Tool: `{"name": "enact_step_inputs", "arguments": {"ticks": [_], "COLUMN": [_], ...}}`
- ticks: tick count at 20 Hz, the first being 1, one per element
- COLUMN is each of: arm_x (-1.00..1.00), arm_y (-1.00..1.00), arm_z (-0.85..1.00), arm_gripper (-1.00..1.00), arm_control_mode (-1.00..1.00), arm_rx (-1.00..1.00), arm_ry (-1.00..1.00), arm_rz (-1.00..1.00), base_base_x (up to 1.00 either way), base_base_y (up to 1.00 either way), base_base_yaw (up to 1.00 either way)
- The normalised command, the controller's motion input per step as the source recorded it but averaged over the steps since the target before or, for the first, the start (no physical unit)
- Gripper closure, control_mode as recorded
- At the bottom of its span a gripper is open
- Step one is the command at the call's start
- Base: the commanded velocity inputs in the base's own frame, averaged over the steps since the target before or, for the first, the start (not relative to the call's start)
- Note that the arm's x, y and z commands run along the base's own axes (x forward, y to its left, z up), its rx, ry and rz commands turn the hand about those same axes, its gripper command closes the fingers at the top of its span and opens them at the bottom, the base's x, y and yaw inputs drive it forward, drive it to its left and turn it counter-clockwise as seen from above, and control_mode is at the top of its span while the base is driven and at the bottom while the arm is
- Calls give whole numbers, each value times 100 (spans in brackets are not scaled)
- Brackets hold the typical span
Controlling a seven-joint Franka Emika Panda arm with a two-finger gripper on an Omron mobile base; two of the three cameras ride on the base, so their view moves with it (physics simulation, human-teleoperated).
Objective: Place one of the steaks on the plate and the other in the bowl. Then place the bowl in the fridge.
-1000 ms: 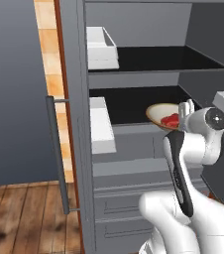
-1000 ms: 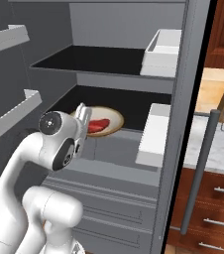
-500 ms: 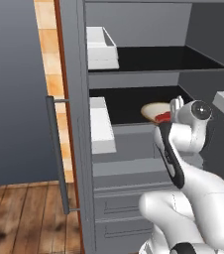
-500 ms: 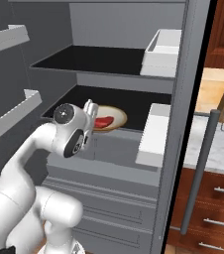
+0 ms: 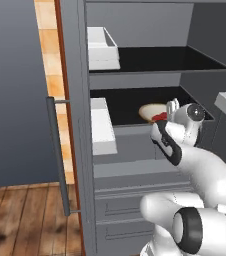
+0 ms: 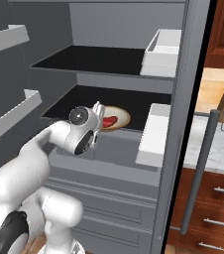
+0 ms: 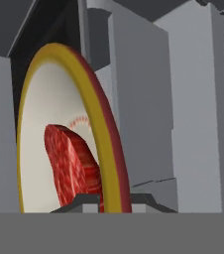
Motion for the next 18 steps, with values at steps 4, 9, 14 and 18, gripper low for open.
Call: {"name": "enact_step_inputs", "arguments": {"ticks": [4, 9, 14, 18], "arm_x": [90, 94, 85, 67], "arm_y": [-2, -9, -16, -5], "arm_z": [-7, -6, -16, -32], "arm_gripper": [100, 100, 100, 100], "arm_control_mode": [-100, -100, -100, -100], "arm_rx": [0, 0, 0, 0], "arm_ry": [4, 7, 2, 0], "arm_rz": [0, 0, 0, 0], "base_base_x": [0, 0, 0, 0], "base_base_y": [0, 0, 0, 0], "base_base_yaw": [0, 0, 0, 0]}}
